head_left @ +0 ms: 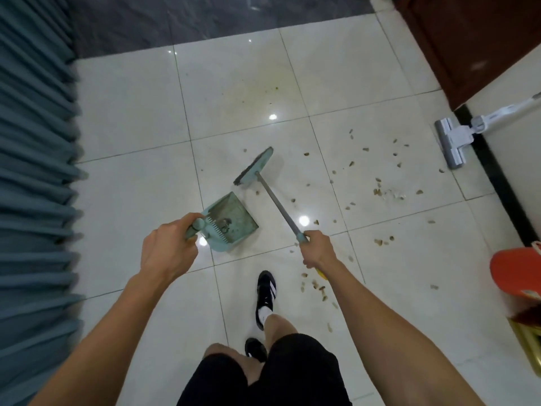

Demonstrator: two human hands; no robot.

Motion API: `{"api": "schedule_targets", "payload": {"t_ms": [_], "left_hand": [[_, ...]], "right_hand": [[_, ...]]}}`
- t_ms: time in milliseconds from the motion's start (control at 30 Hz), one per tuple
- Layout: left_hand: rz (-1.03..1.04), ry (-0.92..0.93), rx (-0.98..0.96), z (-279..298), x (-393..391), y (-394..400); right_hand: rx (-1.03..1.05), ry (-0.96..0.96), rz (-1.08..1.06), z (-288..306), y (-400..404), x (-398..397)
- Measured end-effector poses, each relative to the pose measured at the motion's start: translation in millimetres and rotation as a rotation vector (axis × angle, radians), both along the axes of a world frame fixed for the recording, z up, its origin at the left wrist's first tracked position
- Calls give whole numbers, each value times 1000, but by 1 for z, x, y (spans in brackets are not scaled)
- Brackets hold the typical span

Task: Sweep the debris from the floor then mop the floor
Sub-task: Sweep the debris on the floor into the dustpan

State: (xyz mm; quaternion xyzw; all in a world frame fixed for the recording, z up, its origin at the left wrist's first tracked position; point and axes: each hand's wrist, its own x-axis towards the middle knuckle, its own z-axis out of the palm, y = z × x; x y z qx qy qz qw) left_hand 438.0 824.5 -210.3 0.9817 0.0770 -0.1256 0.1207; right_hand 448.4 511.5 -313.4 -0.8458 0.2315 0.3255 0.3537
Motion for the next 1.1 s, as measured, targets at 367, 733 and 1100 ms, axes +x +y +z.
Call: {"api": "schedule_targets", "payload": {"t_ms": [367,733,1100], "left_hand": [[55,25,-62,-15,96,16],[89,24,-109,-26,127,26],[8,16,-70,-29,118,22]], "right_hand": [[118,0,0,-44,67,125],[175,45,-147,-77,89,175],[55,43,-110,-77,47,120]]}}
